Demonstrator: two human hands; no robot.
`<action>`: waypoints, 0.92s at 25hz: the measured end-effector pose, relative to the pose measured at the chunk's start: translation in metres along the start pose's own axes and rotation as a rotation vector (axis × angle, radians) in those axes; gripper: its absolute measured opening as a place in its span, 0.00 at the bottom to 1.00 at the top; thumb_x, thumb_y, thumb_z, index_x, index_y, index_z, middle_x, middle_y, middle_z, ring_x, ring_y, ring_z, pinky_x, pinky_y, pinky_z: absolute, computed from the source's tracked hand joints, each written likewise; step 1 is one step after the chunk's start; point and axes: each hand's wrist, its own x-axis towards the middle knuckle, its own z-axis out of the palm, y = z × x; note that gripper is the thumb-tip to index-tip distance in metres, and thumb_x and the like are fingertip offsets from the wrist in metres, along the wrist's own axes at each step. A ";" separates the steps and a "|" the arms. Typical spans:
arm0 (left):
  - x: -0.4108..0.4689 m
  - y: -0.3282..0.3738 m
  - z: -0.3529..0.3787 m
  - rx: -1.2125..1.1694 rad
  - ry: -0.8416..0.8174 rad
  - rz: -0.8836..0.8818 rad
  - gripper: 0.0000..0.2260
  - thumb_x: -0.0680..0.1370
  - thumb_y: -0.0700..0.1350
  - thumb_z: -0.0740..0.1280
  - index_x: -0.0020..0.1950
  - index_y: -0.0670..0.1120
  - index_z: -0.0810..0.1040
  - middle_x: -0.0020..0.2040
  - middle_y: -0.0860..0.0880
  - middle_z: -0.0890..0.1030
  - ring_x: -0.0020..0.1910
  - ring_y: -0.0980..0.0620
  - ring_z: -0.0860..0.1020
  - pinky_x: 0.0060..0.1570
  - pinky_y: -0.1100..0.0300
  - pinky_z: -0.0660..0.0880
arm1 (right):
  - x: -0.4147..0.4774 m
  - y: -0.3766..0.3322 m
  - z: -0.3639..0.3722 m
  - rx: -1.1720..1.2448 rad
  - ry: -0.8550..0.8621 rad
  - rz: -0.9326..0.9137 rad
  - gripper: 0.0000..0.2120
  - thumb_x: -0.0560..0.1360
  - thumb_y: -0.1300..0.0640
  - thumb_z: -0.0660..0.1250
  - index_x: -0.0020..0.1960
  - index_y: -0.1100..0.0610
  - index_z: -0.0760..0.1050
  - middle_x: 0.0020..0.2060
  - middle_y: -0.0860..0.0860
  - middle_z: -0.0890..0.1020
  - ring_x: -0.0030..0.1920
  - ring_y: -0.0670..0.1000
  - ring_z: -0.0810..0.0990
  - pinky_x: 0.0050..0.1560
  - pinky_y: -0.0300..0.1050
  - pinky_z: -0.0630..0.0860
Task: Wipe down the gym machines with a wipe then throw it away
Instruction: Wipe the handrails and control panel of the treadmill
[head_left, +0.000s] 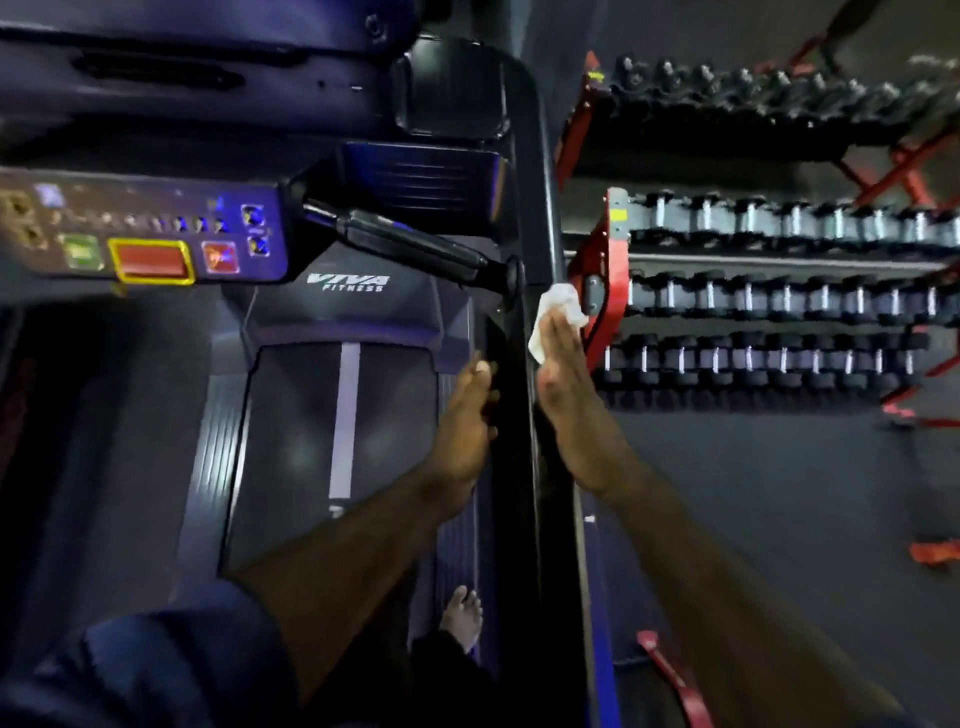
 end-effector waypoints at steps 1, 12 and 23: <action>-0.011 -0.005 -0.004 -0.139 0.052 -0.096 0.25 0.86 0.62 0.54 0.78 0.51 0.72 0.74 0.50 0.78 0.65 0.54 0.77 0.60 0.52 0.74 | 0.005 -0.004 0.001 -0.148 -0.006 -0.072 0.34 0.85 0.36 0.50 0.85 0.52 0.48 0.84 0.47 0.50 0.83 0.43 0.43 0.84 0.50 0.46; -0.040 -0.055 -0.017 -0.527 0.022 -0.322 0.30 0.79 0.75 0.51 0.67 0.55 0.74 0.58 0.47 0.85 0.54 0.48 0.83 0.53 0.52 0.77 | 0.014 -0.078 0.030 -1.557 -0.596 -0.207 0.36 0.83 0.31 0.47 0.74 0.55 0.75 0.71 0.58 0.77 0.76 0.59 0.68 0.78 0.60 0.51; -0.048 -0.083 -0.049 -0.569 -0.114 -0.359 0.41 0.66 0.85 0.57 0.63 0.56 0.79 0.57 0.52 0.81 0.57 0.48 0.79 0.57 0.48 0.74 | 0.026 -0.081 0.042 -1.690 -0.677 0.073 0.47 0.80 0.27 0.44 0.84 0.62 0.52 0.83 0.58 0.58 0.83 0.57 0.53 0.82 0.58 0.44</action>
